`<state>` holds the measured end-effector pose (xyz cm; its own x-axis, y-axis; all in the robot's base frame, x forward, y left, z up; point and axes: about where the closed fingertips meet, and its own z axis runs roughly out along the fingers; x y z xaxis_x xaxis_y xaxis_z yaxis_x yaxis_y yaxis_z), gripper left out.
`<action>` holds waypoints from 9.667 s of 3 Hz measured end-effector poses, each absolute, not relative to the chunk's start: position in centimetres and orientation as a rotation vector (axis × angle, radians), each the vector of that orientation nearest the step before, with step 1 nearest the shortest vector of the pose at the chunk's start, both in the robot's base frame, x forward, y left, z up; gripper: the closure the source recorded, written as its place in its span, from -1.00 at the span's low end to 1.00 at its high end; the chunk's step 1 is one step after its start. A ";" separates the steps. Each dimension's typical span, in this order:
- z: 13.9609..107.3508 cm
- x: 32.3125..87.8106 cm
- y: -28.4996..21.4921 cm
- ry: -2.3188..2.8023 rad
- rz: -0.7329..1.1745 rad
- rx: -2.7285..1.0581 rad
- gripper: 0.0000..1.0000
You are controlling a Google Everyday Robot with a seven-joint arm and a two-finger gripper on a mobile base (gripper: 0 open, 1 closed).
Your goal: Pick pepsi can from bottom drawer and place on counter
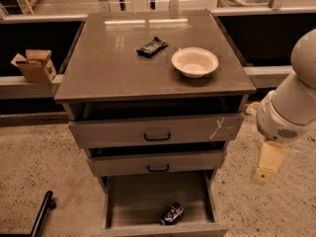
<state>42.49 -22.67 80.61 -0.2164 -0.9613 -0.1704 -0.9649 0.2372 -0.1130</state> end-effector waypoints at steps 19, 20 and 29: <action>26.4 50.6 -9.2 0.563 0.028 -2.766 -1.00; 23.2 51.8 -8.6 0.564 0.045 -2.762 -1.00; 22.4 54.4 -7.4 0.539 0.112 -2.218 1.00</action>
Offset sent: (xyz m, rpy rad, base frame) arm -0.0158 0.0225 -0.3079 0.1265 0.1799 0.2629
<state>54.38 -7.38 22.36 0.9038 -0.3420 -0.2573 -0.4163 -0.5632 -0.7138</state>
